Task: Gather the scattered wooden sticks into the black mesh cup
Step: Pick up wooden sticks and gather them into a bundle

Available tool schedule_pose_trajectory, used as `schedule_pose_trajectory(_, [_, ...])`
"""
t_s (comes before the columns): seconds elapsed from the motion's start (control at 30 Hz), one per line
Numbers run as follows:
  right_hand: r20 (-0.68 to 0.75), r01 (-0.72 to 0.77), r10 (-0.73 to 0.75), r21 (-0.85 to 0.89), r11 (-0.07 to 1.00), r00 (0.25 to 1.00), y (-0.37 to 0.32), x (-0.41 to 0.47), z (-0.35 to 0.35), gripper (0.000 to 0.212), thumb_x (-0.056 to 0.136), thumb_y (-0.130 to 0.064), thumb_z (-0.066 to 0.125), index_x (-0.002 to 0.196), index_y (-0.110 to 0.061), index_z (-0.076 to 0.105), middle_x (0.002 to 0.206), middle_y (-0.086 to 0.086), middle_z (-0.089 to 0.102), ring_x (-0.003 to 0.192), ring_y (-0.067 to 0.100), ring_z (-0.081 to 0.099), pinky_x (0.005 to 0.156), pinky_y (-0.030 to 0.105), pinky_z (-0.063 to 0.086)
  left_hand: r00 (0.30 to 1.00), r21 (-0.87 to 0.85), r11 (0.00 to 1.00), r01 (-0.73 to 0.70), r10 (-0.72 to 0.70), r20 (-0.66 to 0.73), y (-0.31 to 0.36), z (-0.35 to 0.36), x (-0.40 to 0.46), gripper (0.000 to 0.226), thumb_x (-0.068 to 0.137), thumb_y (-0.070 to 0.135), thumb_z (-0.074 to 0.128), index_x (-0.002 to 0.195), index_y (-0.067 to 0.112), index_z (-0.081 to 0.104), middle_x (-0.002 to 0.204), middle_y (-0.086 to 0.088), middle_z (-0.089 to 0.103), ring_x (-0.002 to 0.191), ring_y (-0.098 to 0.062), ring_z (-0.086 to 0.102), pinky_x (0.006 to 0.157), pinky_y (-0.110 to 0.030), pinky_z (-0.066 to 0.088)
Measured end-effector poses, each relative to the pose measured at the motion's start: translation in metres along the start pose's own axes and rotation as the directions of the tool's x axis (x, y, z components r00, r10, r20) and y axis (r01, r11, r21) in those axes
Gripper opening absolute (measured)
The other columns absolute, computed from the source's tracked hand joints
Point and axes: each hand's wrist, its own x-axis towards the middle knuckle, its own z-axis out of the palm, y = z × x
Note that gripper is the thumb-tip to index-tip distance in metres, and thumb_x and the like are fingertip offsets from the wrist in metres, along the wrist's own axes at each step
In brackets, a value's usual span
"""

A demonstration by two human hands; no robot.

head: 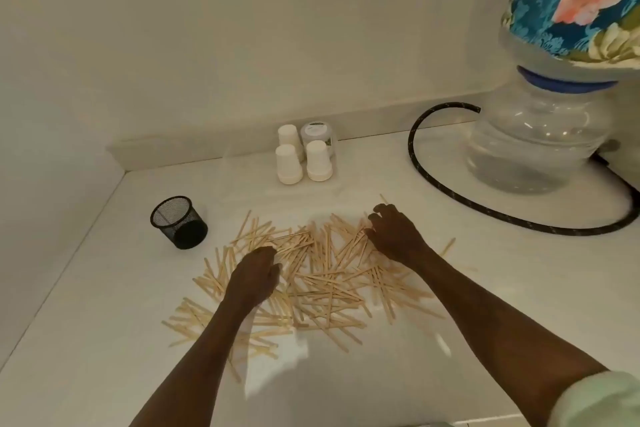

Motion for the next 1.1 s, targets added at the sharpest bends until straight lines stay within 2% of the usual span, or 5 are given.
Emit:
schedule_pose_trajectory(0.17, [-0.028, -0.349, 0.352, 0.082, 0.934, 0.936, 0.003, -0.007, -0.005, 0.063, 0.090, -0.060, 0.050, 0.109, -0.002, 0.062, 0.113, 0.015, 0.058, 0.107, 0.029, 0.054, 0.079, 0.040, 0.052, 0.986, -0.083, 0.991, 0.107, -0.116, -0.119, -0.001, 0.006, 0.004, 0.053, 0.092, 0.039, 0.060, 0.135, 0.009, 0.050, 0.134, -0.009, 0.055, 0.122, -0.026, 0.053, 0.094, -0.038, 0.048])
schedule_pose_trajectory(0.33, [0.199, -0.474, 0.451, 0.088, 0.876, 0.870, 0.001, -0.011, -0.001, 0.084, 0.076, -0.081, 0.048, 0.104, -0.003, 0.063, 0.121, 0.016, 0.050, 0.116, 0.034, 0.045, 0.091, 0.045, 0.045, 0.988, -0.055, 0.988, 0.142, -0.138, 0.070, 0.000, 0.012, 0.024, 0.098, 0.081, 0.063, 0.062, 0.153, 0.012, 0.019, 0.161, -0.006, 0.018, 0.149, -0.024, 0.014, 0.119, -0.043, 0.021])
schedule_pose_trajectory(0.77, [0.242, -0.430, 0.373, 0.257, 0.866, 0.896, -0.031, -0.003, 0.000, 0.040, 0.089, -0.035, 0.067, 0.111, -0.002, 0.057, 0.120, 0.019, 0.053, 0.115, 0.036, 0.051, 0.090, 0.044, 0.048, 0.999, 0.074, 0.997, 0.036, -0.034, -0.025, -0.004, 0.014, 0.035, 0.049, 0.089, 0.029, 0.064, 0.134, 0.014, 0.054, 0.121, -0.005, 0.066, 0.116, -0.028, 0.055, 0.095, -0.039, 0.047])
schedule_pose_trajectory(0.97, [0.212, -0.501, 0.454, 0.332, 0.800, 0.865, -0.039, 0.004, 0.001, 0.016, 0.091, -0.008, 0.056, 0.103, 0.002, 0.059, 0.105, 0.020, 0.063, 0.098, 0.036, 0.064, 0.070, 0.032, 0.047, 1.000, 0.092, 0.996, 0.010, -0.008, -0.012, 0.001, 0.010, 0.037, 0.020, 0.090, 0.009, 0.053, 0.104, 0.014, 0.067, 0.097, -0.007, 0.062, 0.094, -0.028, 0.061, 0.076, -0.037, 0.049])
schedule_pose_trajectory(1.1, [0.220, -0.553, 0.509, 0.406, 0.728, 0.832, -0.039, 0.008, 0.001, 0.020, 0.086, -0.005, 0.056, 0.104, 0.005, 0.058, 0.105, 0.022, 0.064, 0.097, 0.037, 0.065, 0.069, 0.029, 0.043, 1.000, 0.055, 0.998, -0.010, 0.011, -0.012, 0.005, 0.008, 0.038, 0.028, 0.087, -0.005, 0.045, 0.099, 0.009, 0.066, 0.092, -0.007, 0.051, 0.080, -0.024, 0.056, 0.063, -0.029, 0.044])
